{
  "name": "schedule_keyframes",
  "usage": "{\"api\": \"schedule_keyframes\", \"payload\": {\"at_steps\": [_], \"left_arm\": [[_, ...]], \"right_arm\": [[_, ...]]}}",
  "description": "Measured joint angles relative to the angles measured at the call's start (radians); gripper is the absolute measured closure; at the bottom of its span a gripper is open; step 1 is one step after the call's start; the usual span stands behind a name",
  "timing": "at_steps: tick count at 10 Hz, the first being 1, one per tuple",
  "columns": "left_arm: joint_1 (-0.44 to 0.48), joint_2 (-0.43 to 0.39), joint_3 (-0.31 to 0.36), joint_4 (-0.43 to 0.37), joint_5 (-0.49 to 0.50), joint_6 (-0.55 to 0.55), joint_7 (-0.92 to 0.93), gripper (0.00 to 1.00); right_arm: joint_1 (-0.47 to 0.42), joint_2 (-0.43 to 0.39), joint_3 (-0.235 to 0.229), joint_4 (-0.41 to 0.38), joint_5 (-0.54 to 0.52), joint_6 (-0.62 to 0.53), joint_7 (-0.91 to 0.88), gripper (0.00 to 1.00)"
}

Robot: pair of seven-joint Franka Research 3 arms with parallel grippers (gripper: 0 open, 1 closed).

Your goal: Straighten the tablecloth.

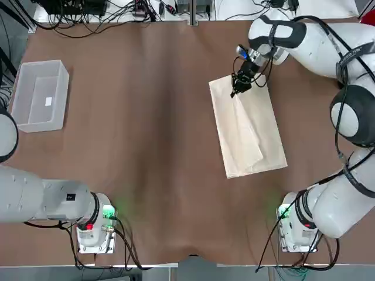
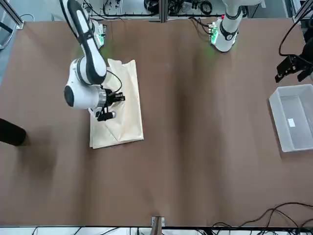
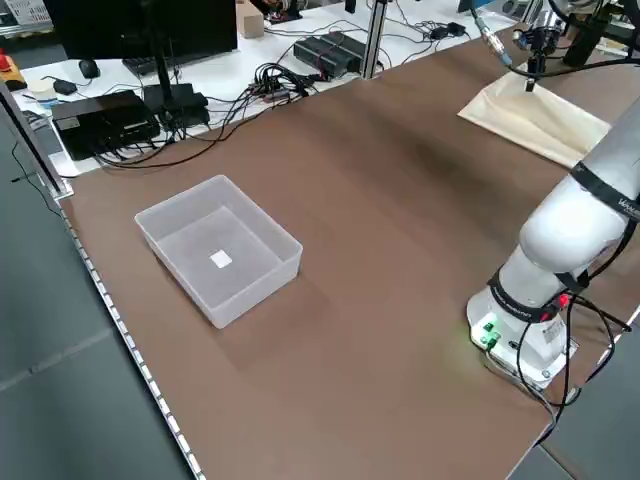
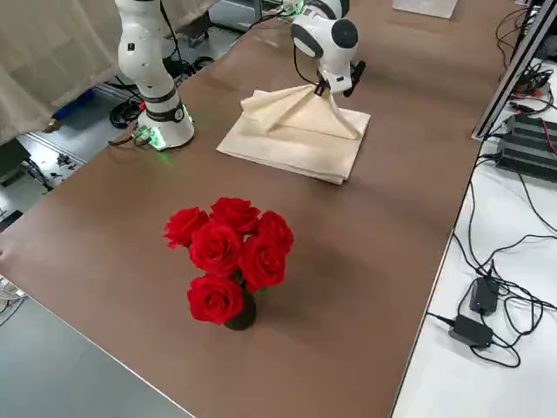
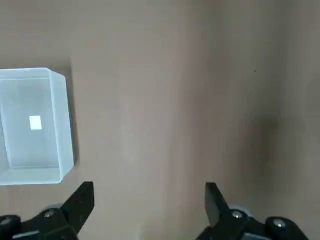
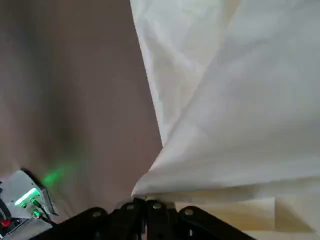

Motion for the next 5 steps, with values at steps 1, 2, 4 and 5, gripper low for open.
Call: {"api": "schedule_keyframes", "payload": {"at_steps": [1,2,4,5], "left_arm": [[0.000,0.000,0.000,0.000,0.000,0.000,0.000,0.02],[0.000,0.000,0.000,0.000,0.000,0.000,0.000,0.02],[0.000,0.000,0.000,0.000,0.000,0.000,0.000,0.02],[0.000,0.000,0.000,0.000,0.000,0.000,0.000,0.02]], "right_arm": [[0.022,0.000,0.000,0.000,0.012,0.020,0.023,0.97],[0.044,0.000,0.000,0.000,0.033,0.038,0.040,0.97],[0.091,0.000,0.001,0.002,0.074,0.086,0.074,0.97],[0.113,0.000,0.001,0.004,0.091,0.107,0.093,0.97]]}}
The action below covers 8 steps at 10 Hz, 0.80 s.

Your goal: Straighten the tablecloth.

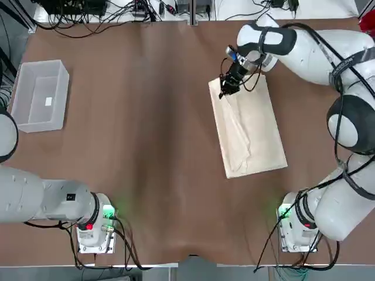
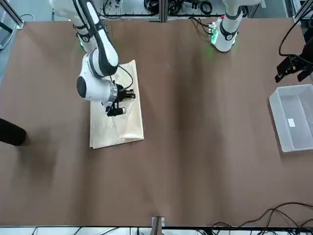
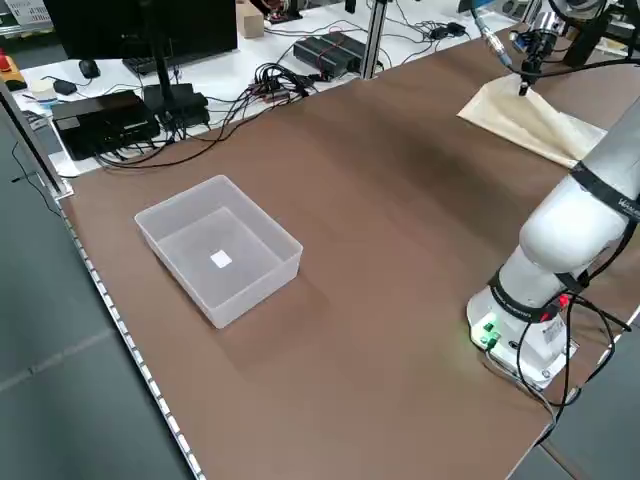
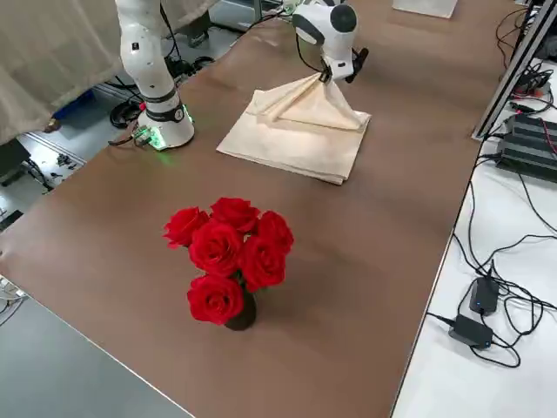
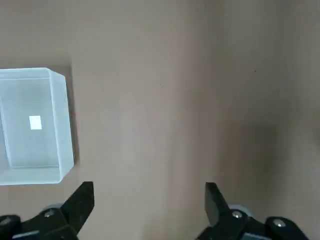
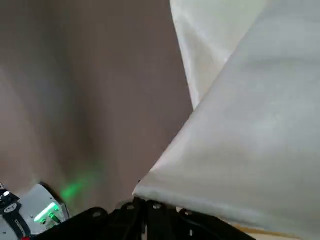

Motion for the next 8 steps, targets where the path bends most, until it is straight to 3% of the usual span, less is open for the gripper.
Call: {"api": "schedule_keyframes", "payload": {"at_steps": [5,8], "left_arm": [[0.000,0.000,0.000,0.000,0.000,0.000,0.000,0.02],[0.000,0.000,0.000,0.000,0.000,0.000,0.000,0.02]], "right_arm": [[0.118,0.012,0.002,0.063,0.070,0.105,0.152,0.97],[0.197,0.099,0.004,0.103,0.128,0.224,0.190,0.97]]}}
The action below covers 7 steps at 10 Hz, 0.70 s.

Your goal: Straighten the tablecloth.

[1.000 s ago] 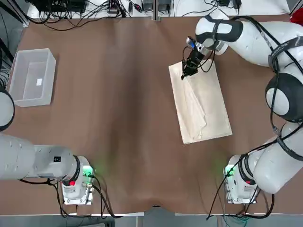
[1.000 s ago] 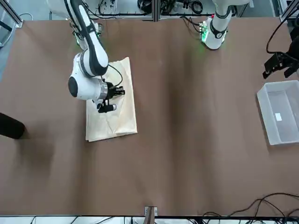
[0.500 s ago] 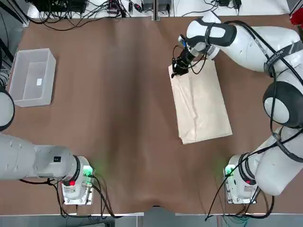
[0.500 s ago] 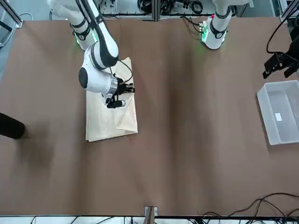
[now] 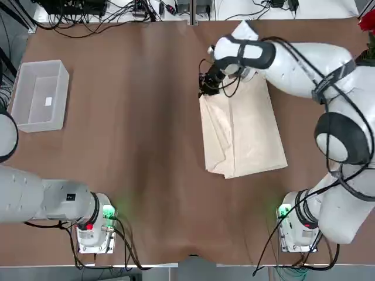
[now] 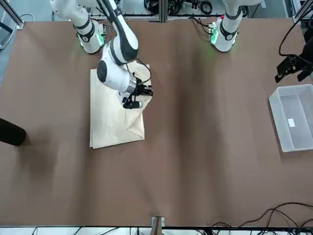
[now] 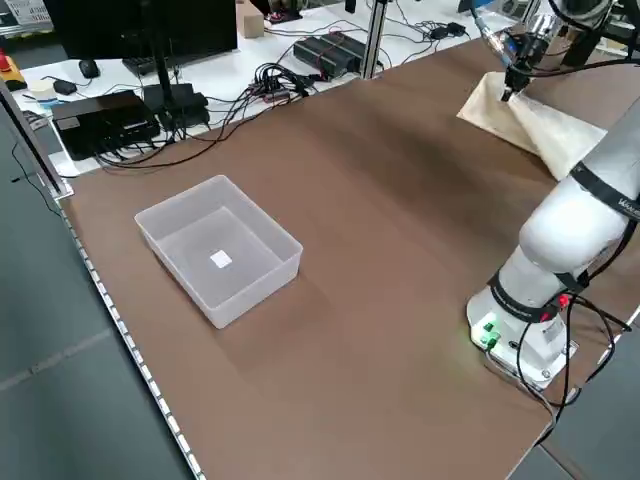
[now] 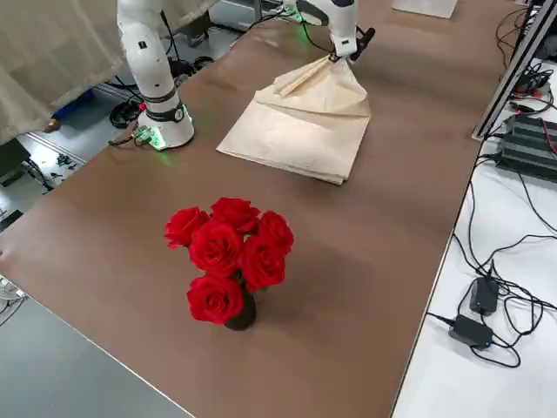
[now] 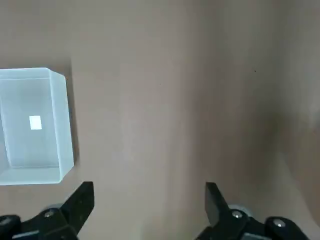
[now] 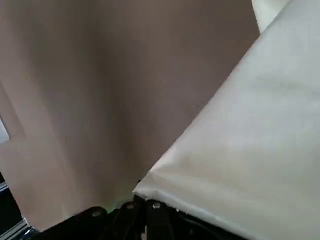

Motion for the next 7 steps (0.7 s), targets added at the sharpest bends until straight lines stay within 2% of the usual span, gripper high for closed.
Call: {"api": "schedule_keyframes", "payload": {"at_steps": [3,7], "left_arm": [[-0.001,0.000,0.000,0.001,0.000,0.000,0.009,0.02],[-0.001,0.000,0.000,0.004,0.000,0.000,0.028,0.02]], "right_arm": [[0.051,0.087,0.000,0.074,0.057,0.040,0.021,0.97],[0.066,0.165,0.001,0.186,0.066,0.047,0.097,0.97]]}}
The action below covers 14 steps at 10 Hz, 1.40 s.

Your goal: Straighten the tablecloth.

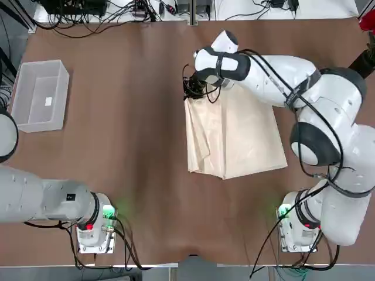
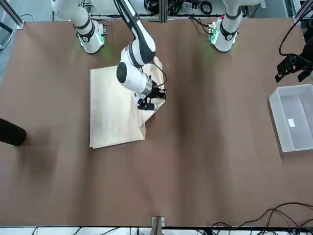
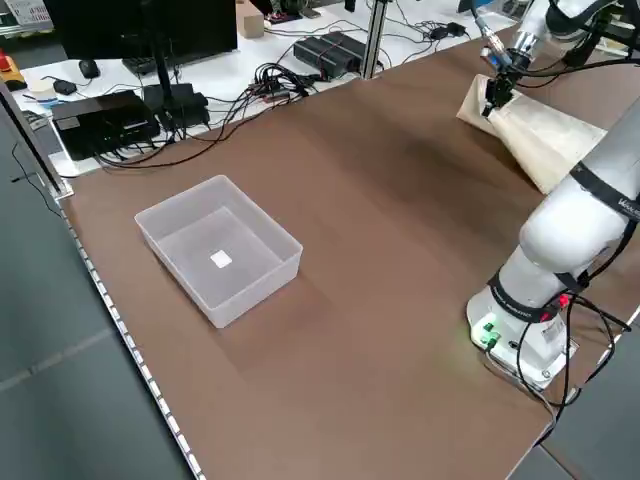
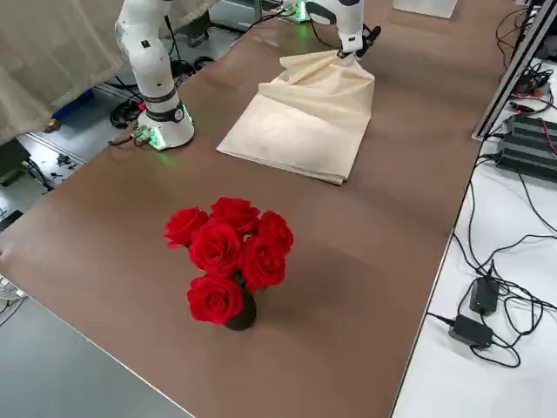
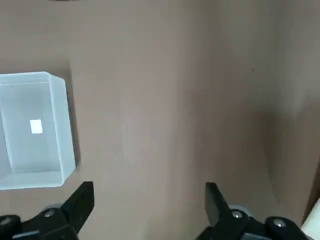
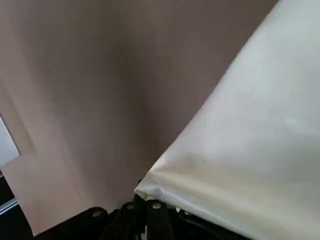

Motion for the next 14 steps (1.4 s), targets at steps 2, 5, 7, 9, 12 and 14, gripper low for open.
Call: {"api": "schedule_keyframes", "payload": {"at_steps": [2,5,7,9,12,14], "left_arm": [[0.004,0.000,0.000,0.001,0.000,-0.008,0.020,0.03],[0.031,0.000,0.000,0.002,0.000,-0.014,0.084,0.03],[0.036,0.000,0.000,0.002,0.000,-0.015,0.096,0.03],[0.036,0.000,0.000,0.002,0.000,-0.015,0.100,0.03],[0.036,0.000,0.000,0.002,0.000,-0.015,0.103,0.03],[0.036,0.000,0.000,0.002,0.000,-0.015,0.105,0.03]], "right_arm": [[0.000,0.043,0.000,0.043,0.027,0.013,0.005,0.97],[0.000,0.096,-0.001,0.125,0.057,0.016,0.022,0.97],[0.001,0.125,-0.001,0.169,0.077,0.030,0.025,0.97],[0.001,0.148,-0.001,0.181,0.082,0.057,0.026,0.97],[0.006,0.173,0.000,0.196,0.086,0.076,0.026,0.97],[0.009,0.197,0.019,0.223,0.106,0.098,0.026,0.97]]}}
